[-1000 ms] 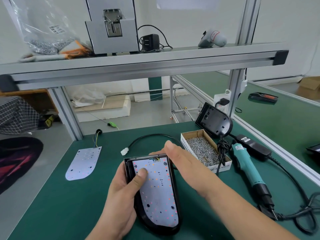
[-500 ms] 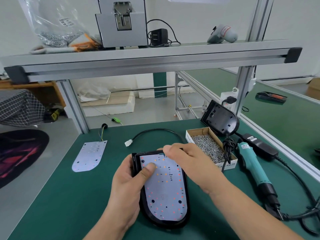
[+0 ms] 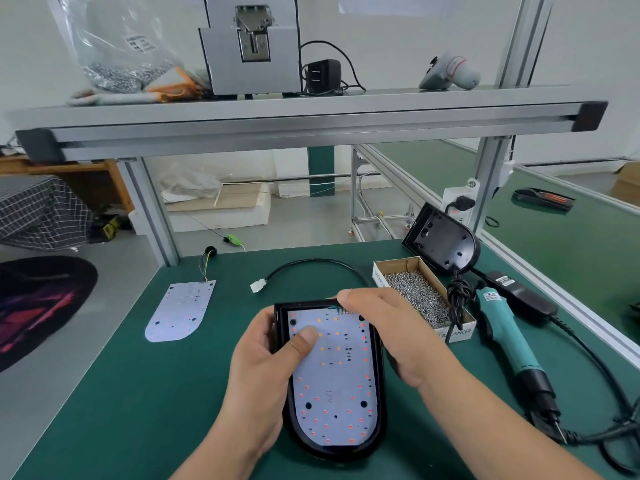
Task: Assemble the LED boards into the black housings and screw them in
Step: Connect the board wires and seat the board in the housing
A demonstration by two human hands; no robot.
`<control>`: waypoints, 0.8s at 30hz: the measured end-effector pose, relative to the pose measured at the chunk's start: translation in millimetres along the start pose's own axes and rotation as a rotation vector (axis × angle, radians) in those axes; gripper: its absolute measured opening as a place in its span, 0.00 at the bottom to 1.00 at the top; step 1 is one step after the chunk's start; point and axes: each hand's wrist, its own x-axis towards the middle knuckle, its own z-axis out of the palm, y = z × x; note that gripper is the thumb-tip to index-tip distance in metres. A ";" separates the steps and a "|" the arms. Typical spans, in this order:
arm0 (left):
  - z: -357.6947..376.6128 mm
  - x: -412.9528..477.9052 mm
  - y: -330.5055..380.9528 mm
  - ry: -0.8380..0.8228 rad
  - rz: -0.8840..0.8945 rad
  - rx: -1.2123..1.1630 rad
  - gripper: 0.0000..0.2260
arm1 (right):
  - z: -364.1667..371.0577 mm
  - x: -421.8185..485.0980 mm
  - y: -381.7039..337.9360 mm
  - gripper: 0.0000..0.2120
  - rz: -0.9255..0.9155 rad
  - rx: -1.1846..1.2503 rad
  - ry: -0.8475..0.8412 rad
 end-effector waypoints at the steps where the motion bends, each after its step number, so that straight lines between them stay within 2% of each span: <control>1: 0.3 0.0 0.5 -0.003 -0.001 -0.001 0.13 | -0.1 0.6 0.1 0.40 0.004 0.033 -0.016; 4: 0.3 -0.1 0.6 -0.009 0.000 -0.009 0.13 | 2.3 0.7 0.8 0.39 -0.014 0.053 -0.075; 12: -0.3 3.6 -4.1 -0.001 -0.032 -0.029 0.15 | 2.9 3.7 -0.2 0.33 -0.063 0.024 0.000; 22: -4.0 4.9 -7.2 -0.023 -0.104 0.011 0.14 | -6.5 10.3 12.0 0.39 0.036 -0.103 0.006; 24: -3.4 5.2 -7.6 -0.011 -0.117 0.022 0.14 | -6.0 9.7 10.7 0.34 0.018 -0.159 -0.009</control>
